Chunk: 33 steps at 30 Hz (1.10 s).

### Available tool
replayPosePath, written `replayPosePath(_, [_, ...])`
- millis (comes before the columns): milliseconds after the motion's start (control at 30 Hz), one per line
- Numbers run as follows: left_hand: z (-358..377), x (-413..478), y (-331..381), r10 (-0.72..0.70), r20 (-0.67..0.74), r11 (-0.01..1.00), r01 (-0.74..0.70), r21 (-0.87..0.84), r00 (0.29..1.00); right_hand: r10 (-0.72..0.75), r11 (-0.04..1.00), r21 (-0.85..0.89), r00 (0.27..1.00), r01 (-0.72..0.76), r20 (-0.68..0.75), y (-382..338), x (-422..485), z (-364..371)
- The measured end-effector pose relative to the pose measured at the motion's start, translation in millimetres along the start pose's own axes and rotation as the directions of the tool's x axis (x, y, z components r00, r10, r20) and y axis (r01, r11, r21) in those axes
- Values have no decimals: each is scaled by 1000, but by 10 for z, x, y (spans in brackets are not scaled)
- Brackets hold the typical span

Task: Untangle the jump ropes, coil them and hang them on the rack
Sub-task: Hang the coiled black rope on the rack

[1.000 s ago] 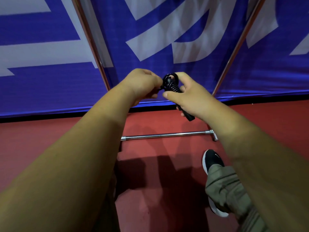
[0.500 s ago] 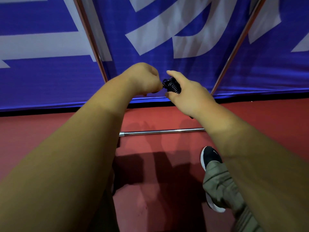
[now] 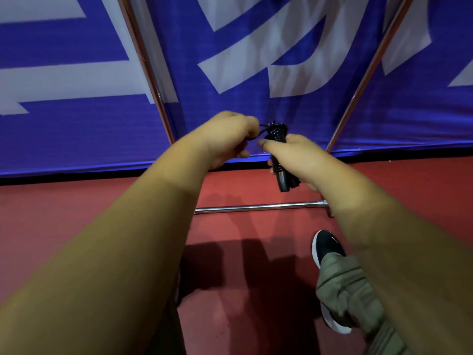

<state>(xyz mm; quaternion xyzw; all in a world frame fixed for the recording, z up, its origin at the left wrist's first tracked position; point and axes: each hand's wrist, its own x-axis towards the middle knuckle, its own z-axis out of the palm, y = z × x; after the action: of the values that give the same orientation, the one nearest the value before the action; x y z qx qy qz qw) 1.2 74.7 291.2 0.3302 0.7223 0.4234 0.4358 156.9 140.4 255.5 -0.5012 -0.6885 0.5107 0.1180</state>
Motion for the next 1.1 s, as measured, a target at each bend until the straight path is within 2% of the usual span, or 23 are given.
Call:
replayPosePath(100, [-23, 47, 16, -4, 47, 966, 16, -258, 999, 25, 930, 361, 990, -73, 138, -158, -120, -34])
replayPosePath(233, [-65, 66, 96, 43, 145, 864, 36, -502, 988, -90, 881, 474, 979, -7, 182, -260, -209, -142])
replayPosePath(333, [6, 75, 107, 49, 138, 835, 35, -549, 989, -96, 802, 591, 957, -88, 272, -271, -229, -157])
replayPosePath(367, [27, 98, 108, 40, 125, 840, 34, -541, 991, -78, 805, 583, 957, -106, 281, -262, -205, -151])
replayPosePath(433, [59, 115, 112, 22, 52, 872, 6, -489, 998, -26, 875, 476, 974, -86, 225, -212, -144, -133])
replayPosePath(500, [109, 122, 81, 79, -72, 968, -94, -234, 994, 24, 953, 298, 995, -53, 99, -97, -70, -89])
replayPosePath(567, [211, 48, 30, 150, -83, 987, -144, 73, 985, 62, 992, 112, 998, -58, -33, 38, -37, -23])
replayPosePath(600, [262, 6, 21, 157, -75, 981, -147, 130, 985, 76, 996, 61, 994, -71, -75, 72, -38, -5])
replayPosePath(667, [312, -45, 0, 149, -108, 987, -141, 79, 983, 80, 995, 60, 992, -74, -95, 98, -48, -6])
replayPosePath(767, [221, -93, 65, 209, -154, 977, -213, -8, 966, 54, 992, 121, 997, -47, -60, 35, -51, -76])
replayPosePath(867, [95, -189, 151, 240, -105, 960, -252, -123, 965, 1, 975, 223, 1000, 1, -12, -13, -153, -119])
replayPosePath(1100, [-28, -538, 409, 337, 23, 896, -314, -313, 941, -140, 955, 259, 989, 146, -42, -268, -473, -194])
